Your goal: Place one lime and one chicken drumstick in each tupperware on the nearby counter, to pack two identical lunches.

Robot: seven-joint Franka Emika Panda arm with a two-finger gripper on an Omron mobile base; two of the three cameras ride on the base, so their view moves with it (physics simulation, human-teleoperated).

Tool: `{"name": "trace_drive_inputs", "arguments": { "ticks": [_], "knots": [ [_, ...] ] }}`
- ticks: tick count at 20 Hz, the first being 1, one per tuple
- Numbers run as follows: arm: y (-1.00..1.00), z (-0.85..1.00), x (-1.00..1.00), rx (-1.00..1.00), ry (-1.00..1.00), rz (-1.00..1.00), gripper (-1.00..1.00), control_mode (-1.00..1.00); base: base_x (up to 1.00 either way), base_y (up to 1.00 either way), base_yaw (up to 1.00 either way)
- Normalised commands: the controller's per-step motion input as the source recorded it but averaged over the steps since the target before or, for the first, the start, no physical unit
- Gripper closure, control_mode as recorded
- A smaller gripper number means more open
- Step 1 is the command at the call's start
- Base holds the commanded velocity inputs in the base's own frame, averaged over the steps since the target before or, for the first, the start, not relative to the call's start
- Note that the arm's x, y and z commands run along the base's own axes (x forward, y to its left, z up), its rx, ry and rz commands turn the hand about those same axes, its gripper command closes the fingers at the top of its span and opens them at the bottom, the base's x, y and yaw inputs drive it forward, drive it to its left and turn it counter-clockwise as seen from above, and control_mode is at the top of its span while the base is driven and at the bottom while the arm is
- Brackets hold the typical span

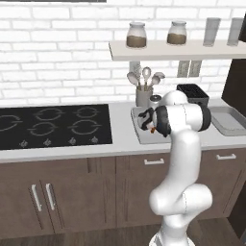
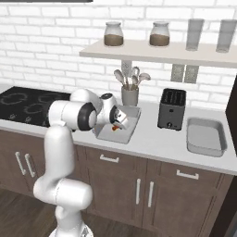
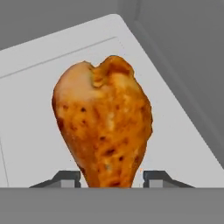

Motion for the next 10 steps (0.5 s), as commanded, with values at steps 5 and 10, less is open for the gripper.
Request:
{"name": "trace_drive_inputs", "arguments": {
  "ticks": [5, 10],
  "knots": [
    [-0.10, 0.28, 0.05, 0.03, -0.09, 0.00, -1.00, -1.00, 0.00, 0.00, 0.00],
    [-0.08, 1.00, -0.88, 0.14, -0.26, 0.01, -1.00, -1.00, 0.00, 0.00, 0.00]
  ]
}}
